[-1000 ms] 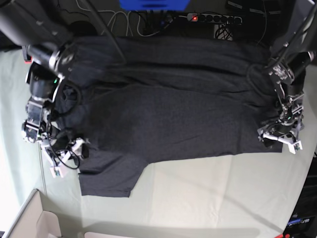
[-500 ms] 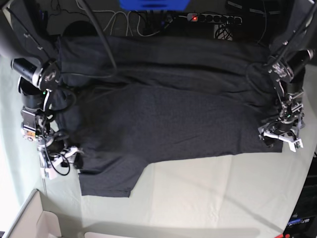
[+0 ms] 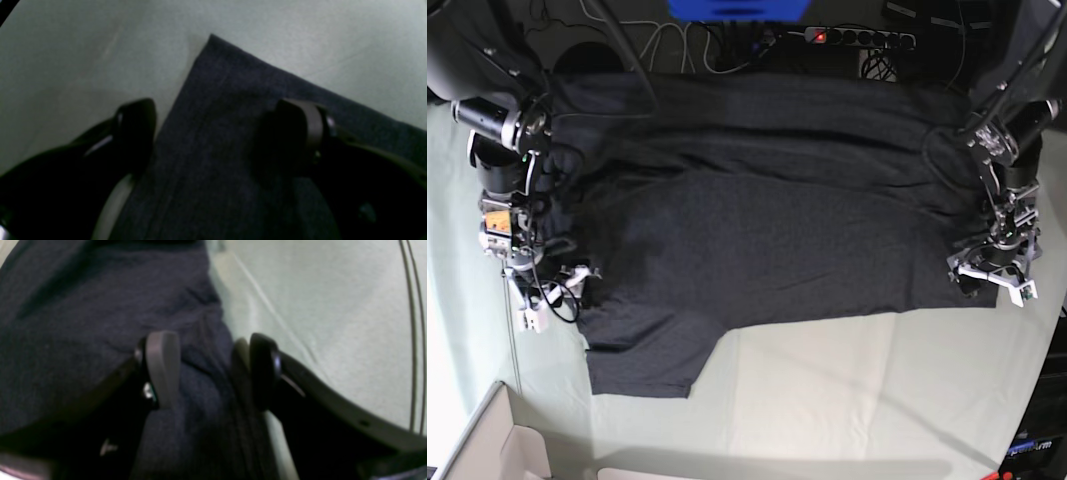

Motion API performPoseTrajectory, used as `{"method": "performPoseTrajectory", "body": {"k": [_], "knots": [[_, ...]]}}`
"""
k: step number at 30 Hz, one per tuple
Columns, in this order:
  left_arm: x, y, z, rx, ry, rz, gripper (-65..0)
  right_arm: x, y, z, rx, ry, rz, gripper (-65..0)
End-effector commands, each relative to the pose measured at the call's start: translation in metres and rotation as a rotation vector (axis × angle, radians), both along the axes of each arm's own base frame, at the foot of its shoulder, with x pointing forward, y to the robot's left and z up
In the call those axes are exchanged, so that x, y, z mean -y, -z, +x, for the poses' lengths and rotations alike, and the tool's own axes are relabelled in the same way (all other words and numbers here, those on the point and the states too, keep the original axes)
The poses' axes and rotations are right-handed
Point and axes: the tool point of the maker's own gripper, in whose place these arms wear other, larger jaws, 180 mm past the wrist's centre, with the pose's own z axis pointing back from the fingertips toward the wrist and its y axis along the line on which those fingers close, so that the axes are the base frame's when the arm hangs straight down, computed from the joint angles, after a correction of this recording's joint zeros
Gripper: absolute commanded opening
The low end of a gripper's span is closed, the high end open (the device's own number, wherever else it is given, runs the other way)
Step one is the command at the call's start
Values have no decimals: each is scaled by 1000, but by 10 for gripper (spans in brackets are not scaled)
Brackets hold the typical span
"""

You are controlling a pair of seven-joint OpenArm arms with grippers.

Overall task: Layout the t-shirt on the table in an organized manner, then fold the t-shirt properly
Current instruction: 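Grasp the shirt's side edges near the hem with both grippers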

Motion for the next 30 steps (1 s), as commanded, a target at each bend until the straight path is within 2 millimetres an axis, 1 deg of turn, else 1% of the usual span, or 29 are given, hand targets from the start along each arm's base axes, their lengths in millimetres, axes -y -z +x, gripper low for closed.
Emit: {"method": "performPoseTrajectory", "body": {"k": [1,7,9,10,11,13,14,18,21,22,23,24,25,30], "knots": [[-1,-4,5,-6,5,-11,-114,6,-12,11,26,0,-12,-313],[-1,-4,5,-6,5,-11,-114,-7,-8,10,18,-12,5,-323],[-1,-4,5,-6,4,-12,-114,-7,-9,11,17,-14,6,-362],[-1,-4,5,-6,4,-12,-114,-7,-9,11,17,-14,6,-399],[-1,-4,5,-6,4,-12,-114,-7,-9,11,17,-14,6,-450],[-1,-4,5,-6,4,-12,-114,-9,-8,11,17,-16,8,-590],[-1,-4,5,-6,4,-12,-114,-9,-8,11,17,-16,8,-650],[-1,-4,5,-9,9,-7,-114,-9,-8,10,15,-16,8,-642],[1,-2,4,-16,14,-13,-118,-9,-8,10,15,-16,8,-650],[2,-1,4,-17,15,-15,-130,-9,-8,10,15,-16,8,-650],[2,-1,4,-17,14,-16,-155,-9,-8,10,15,-16,8,-650],[2,-2,4,-15,12,-18,-200,-9,-8,10,15,-16,8,-650],[2,-2,4,-15,11,-19,-260,-9,-9,11,17,-16,8,-650],[1,-5,7,-6,11,-20,-644,-9,-10,12,20,-16,8,-650]]}}
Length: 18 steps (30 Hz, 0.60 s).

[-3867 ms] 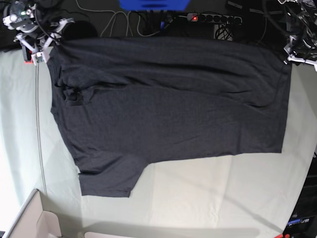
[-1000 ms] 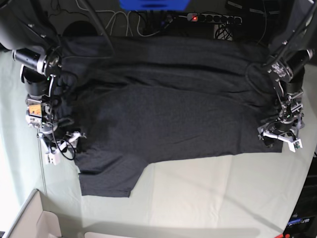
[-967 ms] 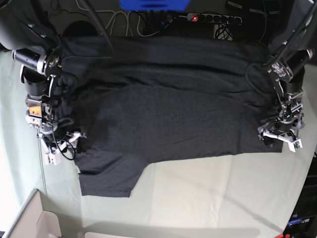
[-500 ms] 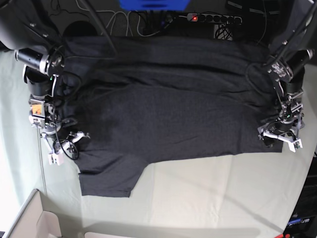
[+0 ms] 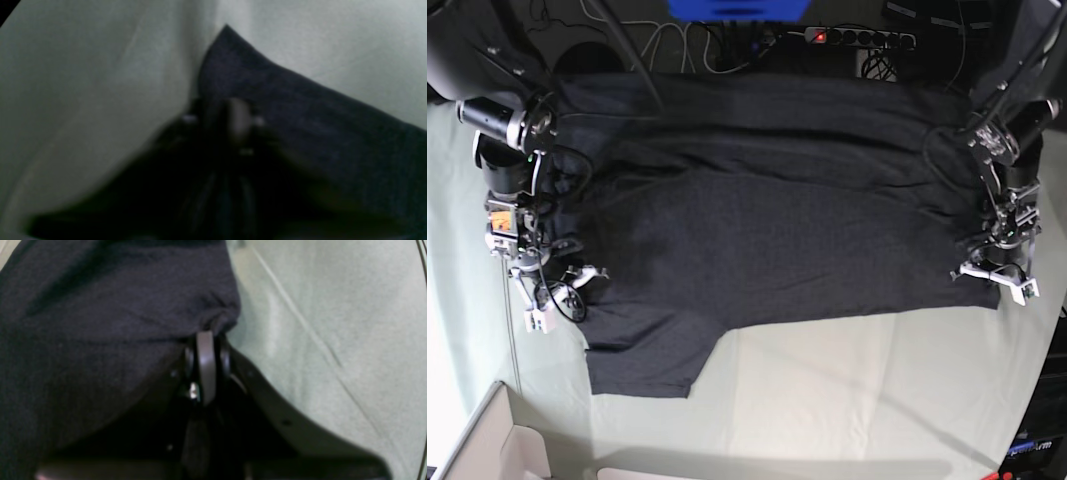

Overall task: Layout the t-shirt on the table in an organized manner, then fold the t-shirt properly
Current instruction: 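Grasp the shirt's side edges near the hem with both grippers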

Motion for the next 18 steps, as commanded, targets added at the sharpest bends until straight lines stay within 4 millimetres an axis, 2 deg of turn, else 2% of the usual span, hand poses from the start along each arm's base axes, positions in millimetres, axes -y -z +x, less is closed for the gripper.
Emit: {"method": "performPoseTrajectory", "body": {"k": [1,4,6,14,18], "knots": [[2,-6,9,1,15,-12,-650,3,-12,12,28,-5,-7,-650],[2,-9,11,8,17,-13,-629,3,-12,12,28,-5,-7,-650],[2,-9,12,10,17,-13,-650,3,-13,12,29,-5,-7,-650],[-4,-12,11,12,9,-6,-650,3,-13,12,28,-5,-7,-650],[-19,-33,18,66,0,54,-650,3,-11,11,25,-5,-7,-650]]}}
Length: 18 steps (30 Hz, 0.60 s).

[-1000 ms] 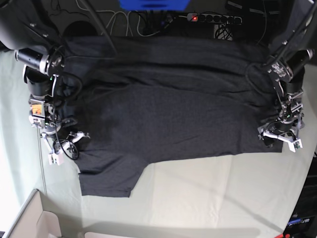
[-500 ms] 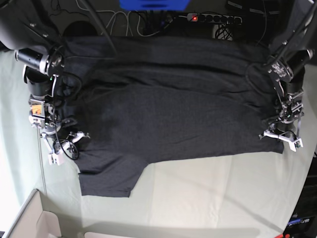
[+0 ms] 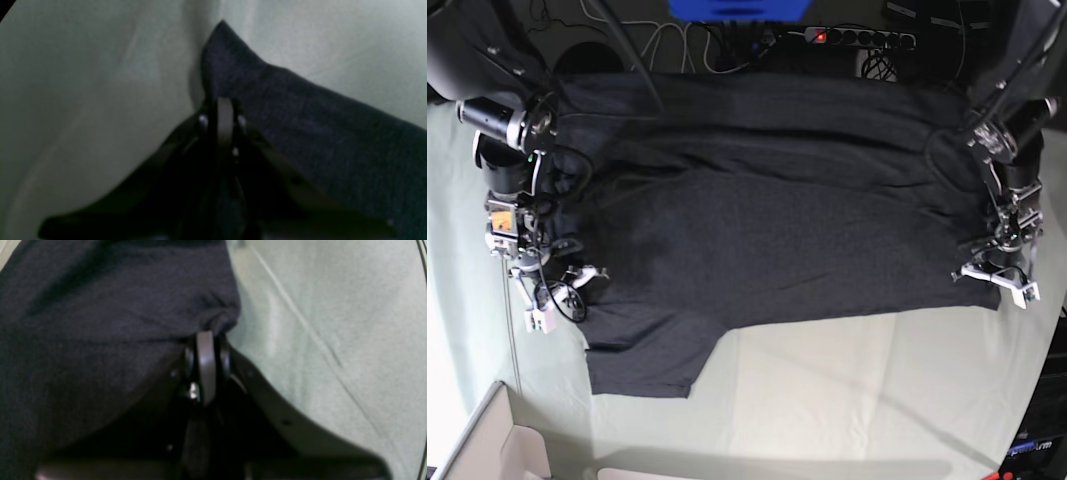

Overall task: Layout the t-shirt on the table in an organized manner, then fold the t-shirt properly
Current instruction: 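Grasp the shirt's side edges near the hem with both grippers, then adjust both grippers' grip on the hem-side corners of the shirt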

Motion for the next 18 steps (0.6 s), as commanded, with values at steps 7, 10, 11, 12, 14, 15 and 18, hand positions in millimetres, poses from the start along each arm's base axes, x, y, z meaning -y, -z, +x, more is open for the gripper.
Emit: {"method": "performPoseTrajectory", "body": {"k": [7,10,11,12,14,15,18], "knots": [[-12,-66,20,124,0,133,-650,0,-11,11,25,-6,-3,-650],[-2,-79,25,149,6,140,-650,-4,-10,11,25,-10,3,-650],[-1,-77,25,140,7,135,-650,-4,-11,12,27,-10,3,-650],[0,-74,24,129,8,129,-650,-4,-12,13,28,-10,3,-650],[0,-72,23,113,9,124,-650,-5,-12,13,28,-11,5,-650],[0,-70,22,104,9,121,-649,-5,-11,12,27,-11,5,-650],[-6,-72,20,98,5,130,-649,-5,-11,12,27,-11,5,-650]]}}
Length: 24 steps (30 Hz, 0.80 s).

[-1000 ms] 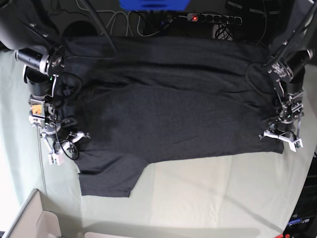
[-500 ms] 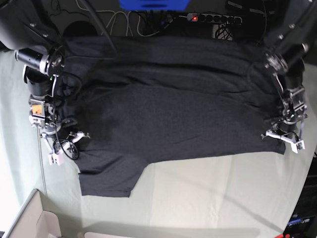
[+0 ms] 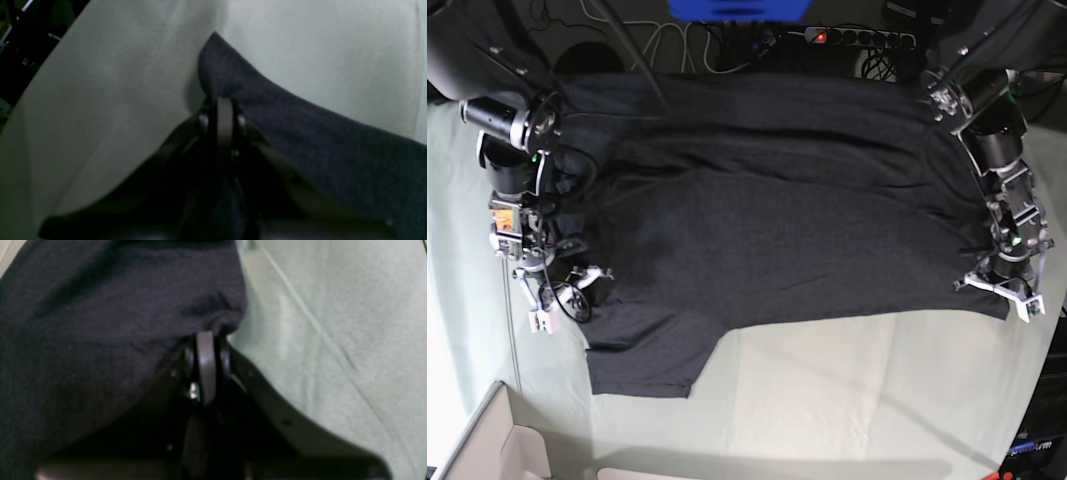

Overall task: Layout the t-shirt on the table in an organized manner, then fold the t-shirt properly
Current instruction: 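Adjust both grippers' grip on the hem-side corners of the shirt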

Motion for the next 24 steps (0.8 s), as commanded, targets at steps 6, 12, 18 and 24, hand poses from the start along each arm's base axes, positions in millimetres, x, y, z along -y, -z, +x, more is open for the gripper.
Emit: {"method": "performPoseTrajectory", "body": {"k": [6,12,18,24], "knots": [[-17,-28,13,75,-6,44,-599,3,-13,12,26,-5,-8,-650],[-17,-22,6,64,-7,45,-486,3,-13,12,26,-5,-8,-650],[-18,-22,5,63,-9,45,-606,3,-14,13,30,-5,-8,-650],[-19,-23,6,65,-19,48,-485,3,-13,13,28,-5,-8,-650]]}}
